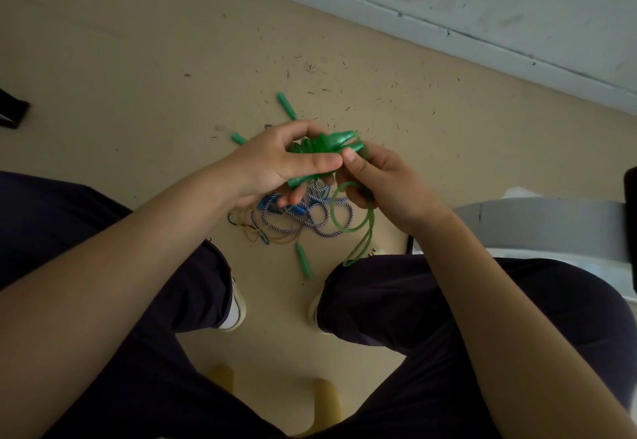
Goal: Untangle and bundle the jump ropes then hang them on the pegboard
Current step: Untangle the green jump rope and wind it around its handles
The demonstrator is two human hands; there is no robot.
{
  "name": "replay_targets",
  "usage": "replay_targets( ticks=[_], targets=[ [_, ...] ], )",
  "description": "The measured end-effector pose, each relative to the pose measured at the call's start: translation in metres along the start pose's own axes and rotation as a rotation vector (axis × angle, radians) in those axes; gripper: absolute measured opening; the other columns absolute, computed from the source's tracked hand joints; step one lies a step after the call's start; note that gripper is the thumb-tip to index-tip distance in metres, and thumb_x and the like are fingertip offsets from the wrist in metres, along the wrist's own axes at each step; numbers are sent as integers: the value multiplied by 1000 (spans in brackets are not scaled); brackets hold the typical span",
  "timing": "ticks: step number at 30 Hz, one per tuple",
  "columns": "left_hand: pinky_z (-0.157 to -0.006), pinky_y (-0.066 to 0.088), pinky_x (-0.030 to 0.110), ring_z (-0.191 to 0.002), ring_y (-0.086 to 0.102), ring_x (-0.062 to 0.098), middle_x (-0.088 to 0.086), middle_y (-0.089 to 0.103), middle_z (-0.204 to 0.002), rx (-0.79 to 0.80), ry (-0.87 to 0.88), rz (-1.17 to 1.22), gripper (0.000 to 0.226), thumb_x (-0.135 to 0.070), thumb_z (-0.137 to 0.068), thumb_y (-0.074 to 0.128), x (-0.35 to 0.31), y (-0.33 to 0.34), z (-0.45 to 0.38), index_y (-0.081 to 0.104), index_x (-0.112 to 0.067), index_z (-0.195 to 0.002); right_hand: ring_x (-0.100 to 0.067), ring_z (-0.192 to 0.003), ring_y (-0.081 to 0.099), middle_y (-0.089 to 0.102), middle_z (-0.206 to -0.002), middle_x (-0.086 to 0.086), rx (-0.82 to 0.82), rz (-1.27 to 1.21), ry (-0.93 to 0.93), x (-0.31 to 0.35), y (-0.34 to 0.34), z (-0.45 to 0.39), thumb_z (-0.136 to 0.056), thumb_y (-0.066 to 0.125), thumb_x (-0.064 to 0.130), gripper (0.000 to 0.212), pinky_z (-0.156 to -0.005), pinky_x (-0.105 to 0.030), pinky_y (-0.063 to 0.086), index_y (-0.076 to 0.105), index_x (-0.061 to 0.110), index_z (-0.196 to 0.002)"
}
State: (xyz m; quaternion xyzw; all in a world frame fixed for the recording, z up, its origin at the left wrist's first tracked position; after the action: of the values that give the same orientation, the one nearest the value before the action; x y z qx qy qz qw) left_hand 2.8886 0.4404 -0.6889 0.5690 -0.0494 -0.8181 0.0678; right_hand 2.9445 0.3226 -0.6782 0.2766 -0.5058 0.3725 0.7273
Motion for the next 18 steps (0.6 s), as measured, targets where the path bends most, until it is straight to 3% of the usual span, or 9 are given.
replay_targets(
  ticks=[5,9,13,15,18],
  targets=[
    [-38,43,22,-48,59,12,-7,71,-76,-212,34,-4,52,-44,-74,78,0,-21,-3,60,-17,-114,-17,-52,52,55,-62,0,-40,76,21,-5,-8,-3,-91,65,6,33,-53,-29,45,46,8,-119],
    [-42,44,24,-51,58,13,16,71,-113,-348,76,243,39,-36,-81,75,0,-45,-4,56,-16,-109,-9,-57,58,60,-65,5,47,523,113,-20,-9,-3,-95,61,10,13,-61,-24,51,60,14,-107],
    [-42,43,26,-49,57,14,14,73,-106,-418,112,215,36,-35,-85,73,-2,-53,-3,56,-15,-109,-7,-82,63,67,-87,8,183,858,201,-36,-10,-1,-93,64,17,10,-80,-27,49,70,18,-101],
    [-41,44,25,-49,58,13,13,74,-106,-361,77,140,38,-36,-84,73,1,-44,-4,57,-15,-110,-8,-96,64,69,-100,7,122,793,161,-30,-14,-2,-88,72,18,19,-90,-29,50,70,19,-106],
    [-43,46,25,-50,58,13,6,76,-100,-186,44,134,42,-38,-80,73,5,-19,-5,59,-15,-113,-13,-103,68,72,-108,0,8,433,121,-18,-18,-4,-83,77,12,30,-98,-34,52,66,15,-111]
  ],
)
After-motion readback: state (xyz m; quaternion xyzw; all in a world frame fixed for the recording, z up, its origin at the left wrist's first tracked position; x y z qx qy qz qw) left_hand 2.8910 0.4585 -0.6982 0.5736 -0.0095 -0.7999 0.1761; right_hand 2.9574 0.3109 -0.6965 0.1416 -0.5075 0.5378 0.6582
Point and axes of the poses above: each hand's wrist, its own z-axis away from the middle knuckle, its own y-axis out of the palm, x = y × z, the point moved 8 cm from there along -z, towards the middle knuckle
